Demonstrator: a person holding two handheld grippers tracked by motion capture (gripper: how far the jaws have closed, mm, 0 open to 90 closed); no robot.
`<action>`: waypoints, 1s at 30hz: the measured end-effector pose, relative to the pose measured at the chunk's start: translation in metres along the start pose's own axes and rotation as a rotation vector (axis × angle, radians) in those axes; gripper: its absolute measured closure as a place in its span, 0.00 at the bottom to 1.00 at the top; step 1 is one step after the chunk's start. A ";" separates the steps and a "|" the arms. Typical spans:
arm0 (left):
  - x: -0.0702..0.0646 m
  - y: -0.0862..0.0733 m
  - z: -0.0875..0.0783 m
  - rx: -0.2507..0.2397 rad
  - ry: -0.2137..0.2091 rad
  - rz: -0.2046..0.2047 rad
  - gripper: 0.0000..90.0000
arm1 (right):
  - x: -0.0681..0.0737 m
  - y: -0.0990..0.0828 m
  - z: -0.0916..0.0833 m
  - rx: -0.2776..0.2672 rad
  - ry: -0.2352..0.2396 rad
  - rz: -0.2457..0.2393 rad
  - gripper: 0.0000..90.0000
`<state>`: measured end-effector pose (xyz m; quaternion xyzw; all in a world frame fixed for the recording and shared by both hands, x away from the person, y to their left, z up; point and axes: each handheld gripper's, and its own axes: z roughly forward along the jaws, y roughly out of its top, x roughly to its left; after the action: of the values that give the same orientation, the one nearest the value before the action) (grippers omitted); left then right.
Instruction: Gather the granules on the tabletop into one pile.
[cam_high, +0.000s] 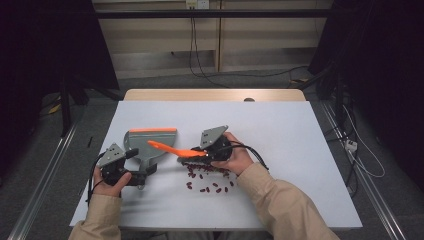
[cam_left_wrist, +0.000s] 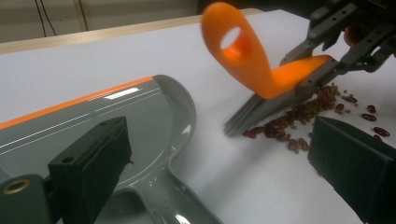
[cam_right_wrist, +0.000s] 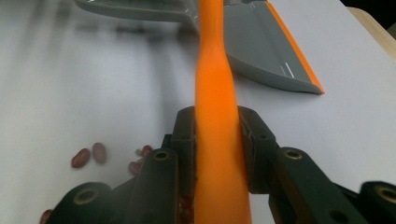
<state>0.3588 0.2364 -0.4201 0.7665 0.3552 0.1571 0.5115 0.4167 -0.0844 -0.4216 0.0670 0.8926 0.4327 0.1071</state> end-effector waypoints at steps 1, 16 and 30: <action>0.000 0.000 0.000 0.004 -0.001 0.005 0.06 | 0.001 0.000 -0.002 -0.003 -0.001 0.002 0.79; -0.001 0.000 0.002 0.007 -0.009 0.006 0.06 | -0.014 -0.020 -0.056 -0.022 -0.172 0.075 0.79; -0.001 0.000 0.005 0.013 -0.009 0.012 0.06 | 0.002 -0.050 -0.061 0.014 -0.155 0.105 0.79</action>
<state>0.3608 0.2326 -0.4222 0.7727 0.3492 0.1543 0.5071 0.3988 -0.1611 -0.4248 0.1476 0.8799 0.4250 0.1528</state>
